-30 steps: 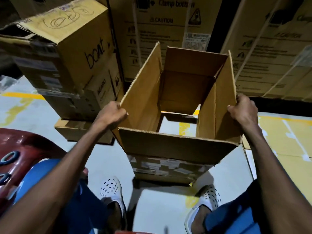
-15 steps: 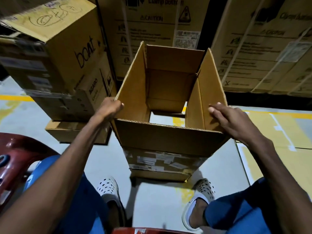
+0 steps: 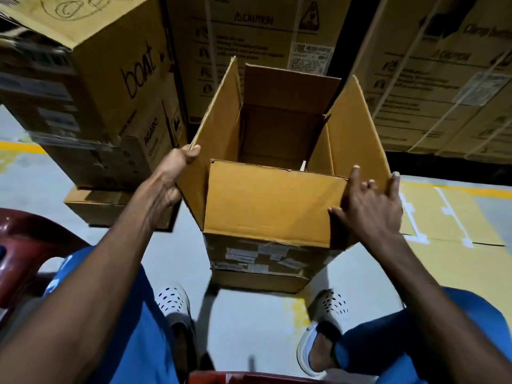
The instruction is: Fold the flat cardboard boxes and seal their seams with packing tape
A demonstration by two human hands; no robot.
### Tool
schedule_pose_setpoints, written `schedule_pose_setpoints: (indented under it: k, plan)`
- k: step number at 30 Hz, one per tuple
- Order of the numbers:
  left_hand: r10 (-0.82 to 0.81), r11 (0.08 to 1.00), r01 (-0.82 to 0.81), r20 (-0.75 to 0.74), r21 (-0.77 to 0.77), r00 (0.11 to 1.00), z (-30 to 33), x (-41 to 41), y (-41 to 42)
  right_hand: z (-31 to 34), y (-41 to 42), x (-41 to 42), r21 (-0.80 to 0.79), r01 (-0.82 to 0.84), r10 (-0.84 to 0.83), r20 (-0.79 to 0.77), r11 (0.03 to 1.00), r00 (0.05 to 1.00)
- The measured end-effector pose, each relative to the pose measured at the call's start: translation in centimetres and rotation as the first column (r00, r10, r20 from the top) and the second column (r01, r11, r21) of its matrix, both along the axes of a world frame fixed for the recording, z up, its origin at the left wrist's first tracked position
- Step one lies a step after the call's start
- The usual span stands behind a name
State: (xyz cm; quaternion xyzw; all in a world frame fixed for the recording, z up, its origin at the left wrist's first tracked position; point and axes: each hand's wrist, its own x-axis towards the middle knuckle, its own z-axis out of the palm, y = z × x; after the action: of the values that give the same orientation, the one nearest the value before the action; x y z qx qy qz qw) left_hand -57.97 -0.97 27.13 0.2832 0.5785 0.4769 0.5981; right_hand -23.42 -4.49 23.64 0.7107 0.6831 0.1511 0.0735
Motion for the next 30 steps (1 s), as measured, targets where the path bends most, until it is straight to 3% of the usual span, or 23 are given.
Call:
schedule_pose_setpoints:
  k: [2,4,7,12,17,21,25,30]
  plan:
    - [-0.036,0.999,0.036,-0.017,0.001,0.999,0.1,0.2,-0.1,-1.7,0.8,-1.0,-0.077,-0.108,0.11,0.018,0.991,0.994]
    - [-0.076,0.997,0.077,-0.04,0.014,0.996,0.1,0.3,0.0,-3.8,1.2,-2.0,-0.253,-0.209,0.218,0.006,0.944,0.976]
    - [-0.117,0.992,0.12,-0.085,0.031,0.989,0.0,0.2,0.5,-6.7,1.2,-2.8,-0.477,-0.233,0.214,-0.095,0.848,0.972]
    - [-0.203,0.969,0.223,-0.173,0.107,0.964,0.1,0.6,2.3,-6.1,3.3,-2.5,-0.507,-0.239,0.144,-0.219,0.828,0.965]
    - [-0.239,0.942,0.276,-0.193,0.191,0.952,-0.2,1.2,5.3,-2.7,8.6,-1.3,-0.266,-0.109,-0.047,-0.517,0.958,0.855]
    - [-0.189,0.937,0.229,-0.17,0.262,0.967,-0.8,1.4,7.7,-1.8,15.4,-1.4,-0.129,0.038,-0.116,-0.677,0.991,0.727]
    - [-0.205,0.935,0.231,-0.119,0.269,0.971,-1.9,1.4,10.3,-1.2,22.4,-1.9,-0.062,0.058,-0.084,-0.707,0.996,0.703]
    - [-0.226,0.924,0.225,-0.031,0.309,0.974,-3.4,1.9,12.4,0.9,30.0,-1.3,0.013,0.026,-0.012,-0.643,1.0,0.766]
